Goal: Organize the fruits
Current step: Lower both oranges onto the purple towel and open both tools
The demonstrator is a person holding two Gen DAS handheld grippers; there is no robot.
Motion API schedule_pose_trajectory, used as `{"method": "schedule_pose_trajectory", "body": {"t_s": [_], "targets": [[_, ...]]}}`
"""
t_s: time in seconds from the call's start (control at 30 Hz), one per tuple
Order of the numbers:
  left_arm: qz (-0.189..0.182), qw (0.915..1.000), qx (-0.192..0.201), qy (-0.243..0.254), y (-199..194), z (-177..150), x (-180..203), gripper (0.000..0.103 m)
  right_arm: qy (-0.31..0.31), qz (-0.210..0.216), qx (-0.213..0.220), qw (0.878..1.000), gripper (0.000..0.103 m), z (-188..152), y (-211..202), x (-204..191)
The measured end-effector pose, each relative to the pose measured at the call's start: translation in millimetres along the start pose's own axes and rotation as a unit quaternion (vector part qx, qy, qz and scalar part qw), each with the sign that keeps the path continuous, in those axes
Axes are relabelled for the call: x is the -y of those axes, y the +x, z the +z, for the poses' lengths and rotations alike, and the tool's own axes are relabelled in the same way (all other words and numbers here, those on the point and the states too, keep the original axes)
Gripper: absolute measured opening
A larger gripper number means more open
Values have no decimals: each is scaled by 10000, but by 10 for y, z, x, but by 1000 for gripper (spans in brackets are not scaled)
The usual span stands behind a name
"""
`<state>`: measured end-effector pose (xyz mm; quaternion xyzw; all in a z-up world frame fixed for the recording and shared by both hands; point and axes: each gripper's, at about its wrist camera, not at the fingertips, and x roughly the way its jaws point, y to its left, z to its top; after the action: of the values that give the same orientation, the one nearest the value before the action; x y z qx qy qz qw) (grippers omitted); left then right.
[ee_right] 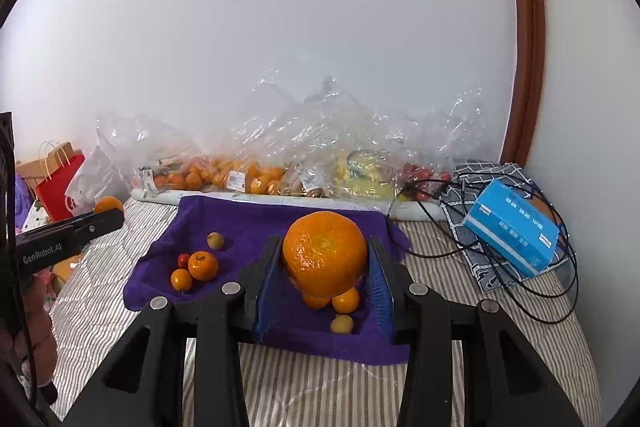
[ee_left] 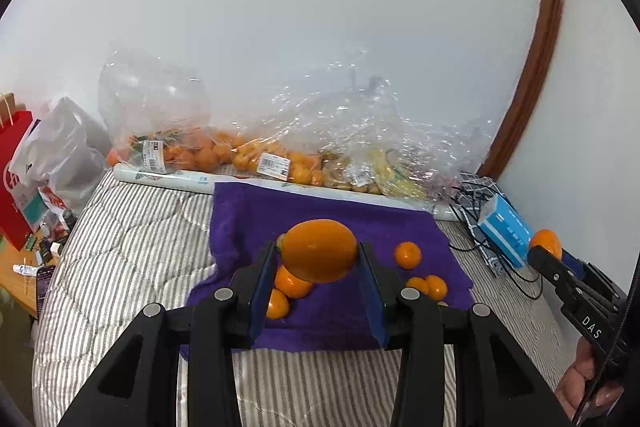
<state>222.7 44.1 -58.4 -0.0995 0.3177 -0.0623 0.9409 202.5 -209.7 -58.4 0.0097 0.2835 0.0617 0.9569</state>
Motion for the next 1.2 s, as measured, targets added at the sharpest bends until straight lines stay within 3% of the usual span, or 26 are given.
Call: {"method": "schedule_pose_trajectory", "body": {"t_s": [0.27, 0.8, 1.2], "targets": [[199, 9998, -41, -30, 256, 97, -153, 39, 69, 30, -125, 9999, 41, 19, 349, 103], [365, 9962, -765, -178, 1238, 36, -443, 38, 171, 62, -841, 9963, 41, -182, 1427, 327], [333, 9927, -1148, -124, 1608, -36, -477, 39, 95, 92, -1094, 9939, 41, -375, 1730, 309]]}}
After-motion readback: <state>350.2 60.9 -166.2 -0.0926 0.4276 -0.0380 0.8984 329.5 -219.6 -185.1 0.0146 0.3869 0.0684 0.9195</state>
